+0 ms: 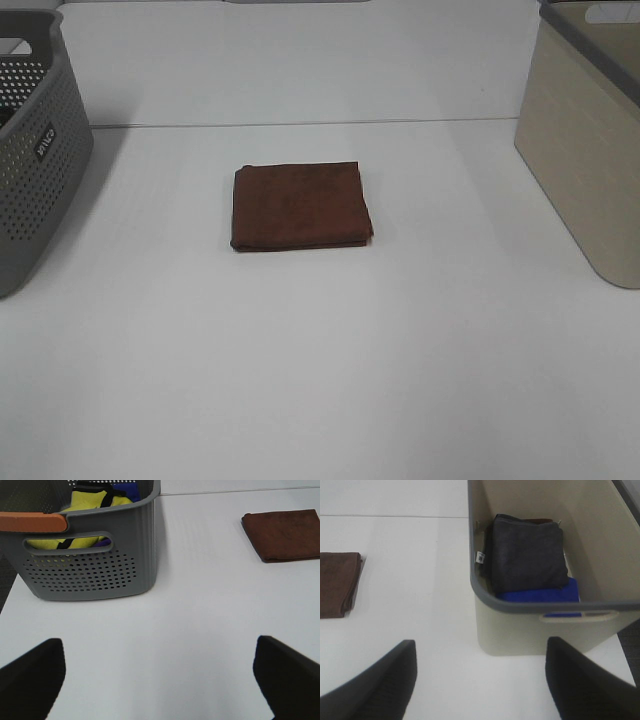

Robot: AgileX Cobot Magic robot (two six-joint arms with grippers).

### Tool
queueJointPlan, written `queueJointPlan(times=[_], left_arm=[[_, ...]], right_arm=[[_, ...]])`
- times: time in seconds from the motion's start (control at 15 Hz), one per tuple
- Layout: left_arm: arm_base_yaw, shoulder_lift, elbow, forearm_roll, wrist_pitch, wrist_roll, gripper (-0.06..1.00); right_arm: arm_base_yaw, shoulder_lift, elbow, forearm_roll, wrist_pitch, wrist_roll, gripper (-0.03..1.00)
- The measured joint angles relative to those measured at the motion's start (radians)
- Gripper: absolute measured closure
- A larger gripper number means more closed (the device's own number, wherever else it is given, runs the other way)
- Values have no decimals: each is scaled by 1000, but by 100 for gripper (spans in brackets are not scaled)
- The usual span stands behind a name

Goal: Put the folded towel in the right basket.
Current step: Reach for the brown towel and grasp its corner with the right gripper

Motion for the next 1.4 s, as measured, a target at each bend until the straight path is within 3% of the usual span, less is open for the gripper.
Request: queueJointPlan(times=[0.33,0.47,0.53,0.67,1.0,1.4], left_arm=[[0,0,0,0,0,0,-2],[0,0,0,0,0,0,-2],[0,0,0,0,0,0,-2],[0,0,0,0,0,0,-2],[0,0,0,0,0,0,-2],[0,0,0,0,0,0,-2]], right_arm=[[0,413,-365,108,12,-36,28],[0,574,-536,195,76,-91,28],[0,734,-681,266,161,-133,28],[51,876,-791,259,195,-148,28],[228,1127,-956,239,230,-151,28],[252,1462,-1100,392,334,-151,28]])
